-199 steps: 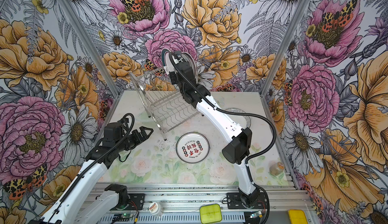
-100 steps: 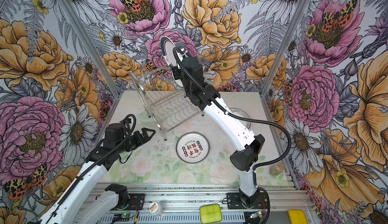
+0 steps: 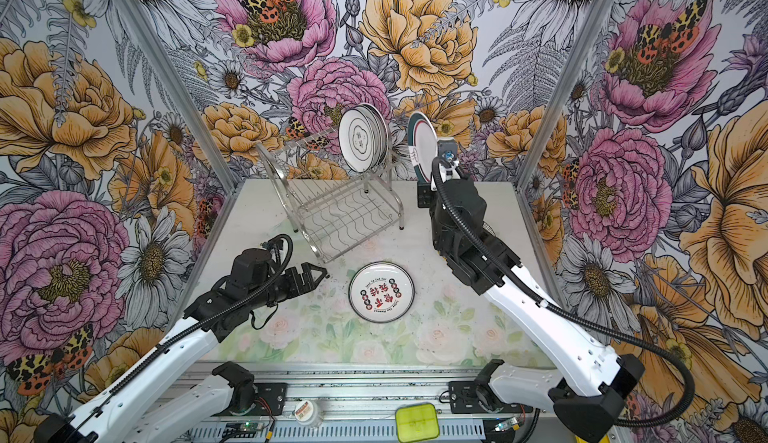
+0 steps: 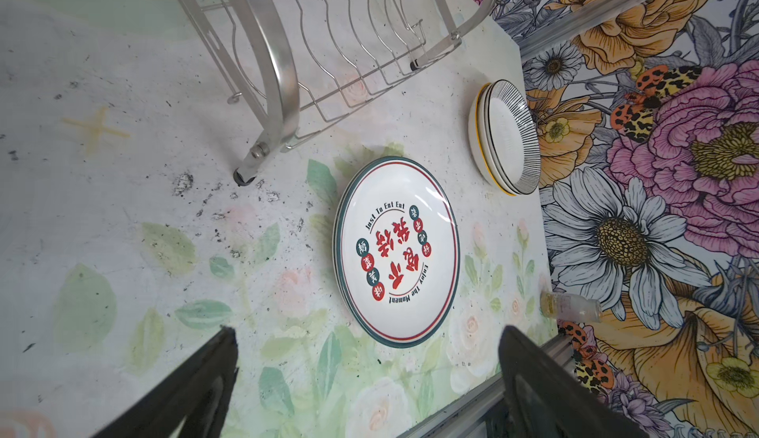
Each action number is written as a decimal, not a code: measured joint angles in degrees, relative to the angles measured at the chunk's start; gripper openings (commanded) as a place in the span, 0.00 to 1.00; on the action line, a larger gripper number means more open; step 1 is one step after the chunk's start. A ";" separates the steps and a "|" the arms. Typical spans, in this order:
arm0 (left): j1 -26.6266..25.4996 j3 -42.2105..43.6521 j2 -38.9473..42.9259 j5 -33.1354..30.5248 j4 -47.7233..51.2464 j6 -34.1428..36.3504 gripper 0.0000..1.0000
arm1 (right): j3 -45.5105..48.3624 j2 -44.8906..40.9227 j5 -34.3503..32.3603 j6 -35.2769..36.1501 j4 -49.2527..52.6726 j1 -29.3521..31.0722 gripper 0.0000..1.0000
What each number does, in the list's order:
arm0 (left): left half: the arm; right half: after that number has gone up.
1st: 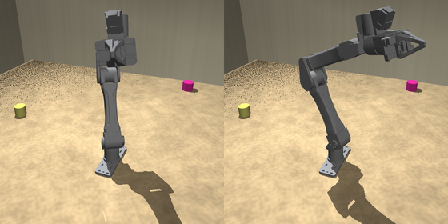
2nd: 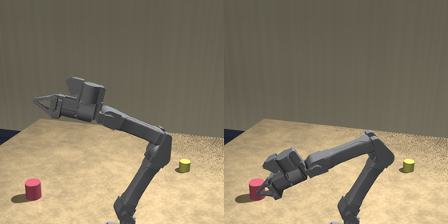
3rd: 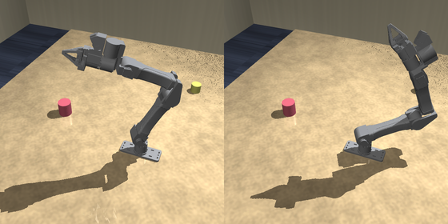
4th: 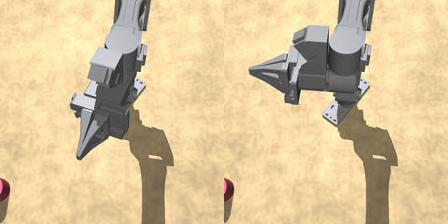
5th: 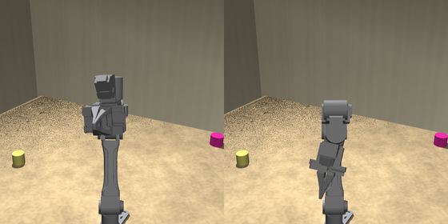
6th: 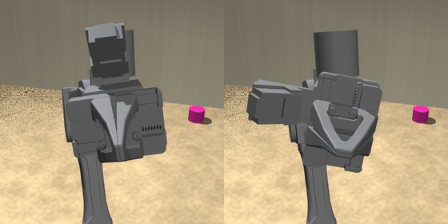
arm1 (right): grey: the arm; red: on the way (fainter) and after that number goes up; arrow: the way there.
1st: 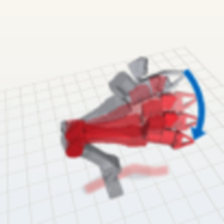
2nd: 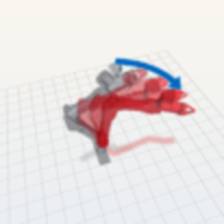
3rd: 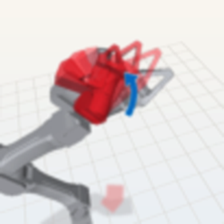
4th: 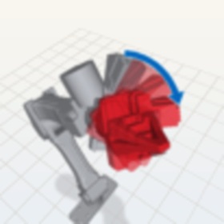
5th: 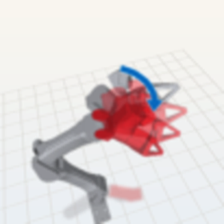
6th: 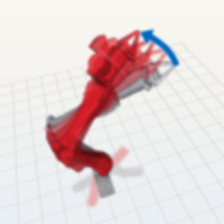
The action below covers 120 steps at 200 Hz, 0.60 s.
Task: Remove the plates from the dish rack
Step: 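Lift the green-rimmed plate up out of the rack with the right gripper, then carry the plate toward the left gripper while the left gripper reaches toward it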
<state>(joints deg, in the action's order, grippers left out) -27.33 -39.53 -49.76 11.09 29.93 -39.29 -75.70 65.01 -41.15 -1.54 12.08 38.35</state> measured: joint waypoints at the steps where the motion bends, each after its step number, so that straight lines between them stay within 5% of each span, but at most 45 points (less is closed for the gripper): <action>1: -0.07 0.00 -0.04 -0.04 -0.04 0.00 0.99 | 0.63 -0.48 -0.07 -0.44 0.22 -0.11 0.00; 54: -5.84 -0.26 -7.28 -2.12 -4.70 -1.09 0.99 | 20.11 -14.01 4.61 -22.51 9.64 -4.57 0.00; 120: -8.83 -2.80 -15.19 -2.71 -12.13 -1.27 0.99 | 27.23 -11.82 24.55 -43.06 12.50 -7.30 0.00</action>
<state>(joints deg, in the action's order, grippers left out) -36.16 -42.33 -64.95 8.38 17.80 -40.56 -48.47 53.19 -16.60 -44.60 24.58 31.05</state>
